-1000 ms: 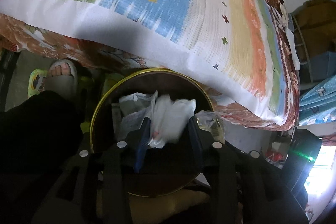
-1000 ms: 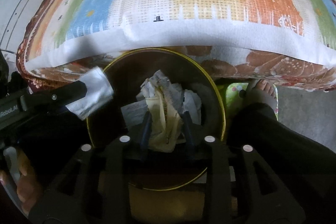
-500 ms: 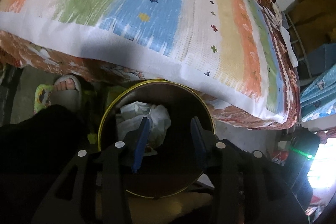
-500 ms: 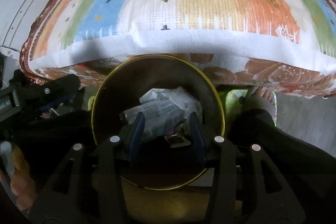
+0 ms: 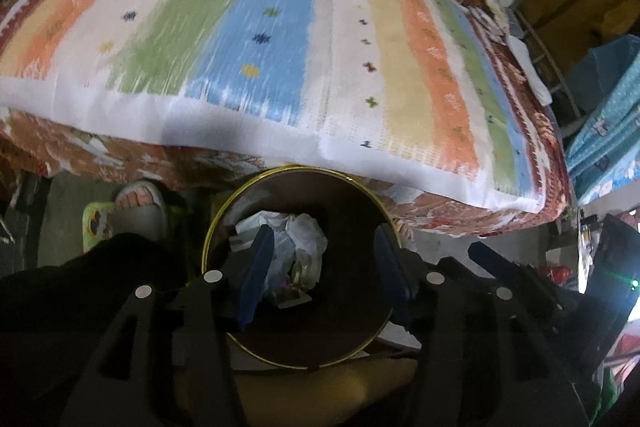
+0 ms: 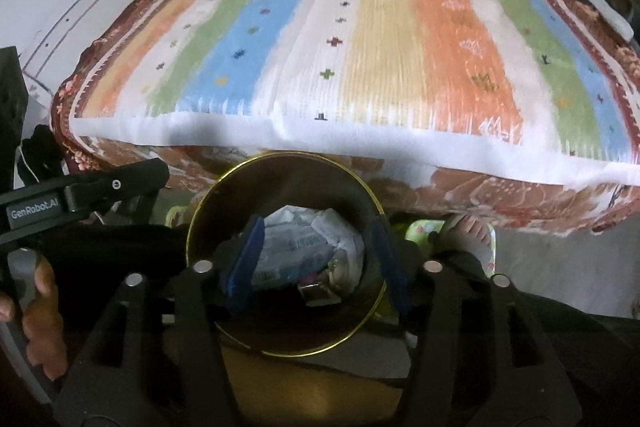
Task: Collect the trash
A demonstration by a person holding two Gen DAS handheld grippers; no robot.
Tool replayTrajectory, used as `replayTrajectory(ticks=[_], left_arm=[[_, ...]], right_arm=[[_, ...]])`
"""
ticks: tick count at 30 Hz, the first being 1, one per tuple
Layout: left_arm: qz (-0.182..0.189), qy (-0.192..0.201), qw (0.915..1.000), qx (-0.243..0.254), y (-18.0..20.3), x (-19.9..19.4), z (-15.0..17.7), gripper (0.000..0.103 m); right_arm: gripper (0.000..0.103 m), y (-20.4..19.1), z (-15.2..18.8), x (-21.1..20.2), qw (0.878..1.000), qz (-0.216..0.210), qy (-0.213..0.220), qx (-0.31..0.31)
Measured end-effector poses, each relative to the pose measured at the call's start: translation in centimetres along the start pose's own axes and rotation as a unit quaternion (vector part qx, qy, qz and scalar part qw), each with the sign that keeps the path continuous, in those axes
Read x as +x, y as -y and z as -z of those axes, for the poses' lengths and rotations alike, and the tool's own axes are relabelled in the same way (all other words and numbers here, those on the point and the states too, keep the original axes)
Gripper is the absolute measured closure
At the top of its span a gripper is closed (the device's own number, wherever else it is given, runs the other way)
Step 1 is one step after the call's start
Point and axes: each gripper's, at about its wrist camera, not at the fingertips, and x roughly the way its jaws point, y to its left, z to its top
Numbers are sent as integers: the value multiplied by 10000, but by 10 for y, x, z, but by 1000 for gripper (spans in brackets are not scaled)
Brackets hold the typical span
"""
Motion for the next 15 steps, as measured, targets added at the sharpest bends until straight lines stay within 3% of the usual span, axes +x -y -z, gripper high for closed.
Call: replayTrajectory(ticks=[9,15], left_arm=[[-52,425,9976,547,11,-33,13,43],[-55,592,9920,1116,22,-49,41,28]], right_arm=[[44,-5,13,-34,9987,-24,409,-295],[33,-8,32,-60,9965,-246,676,-431]])
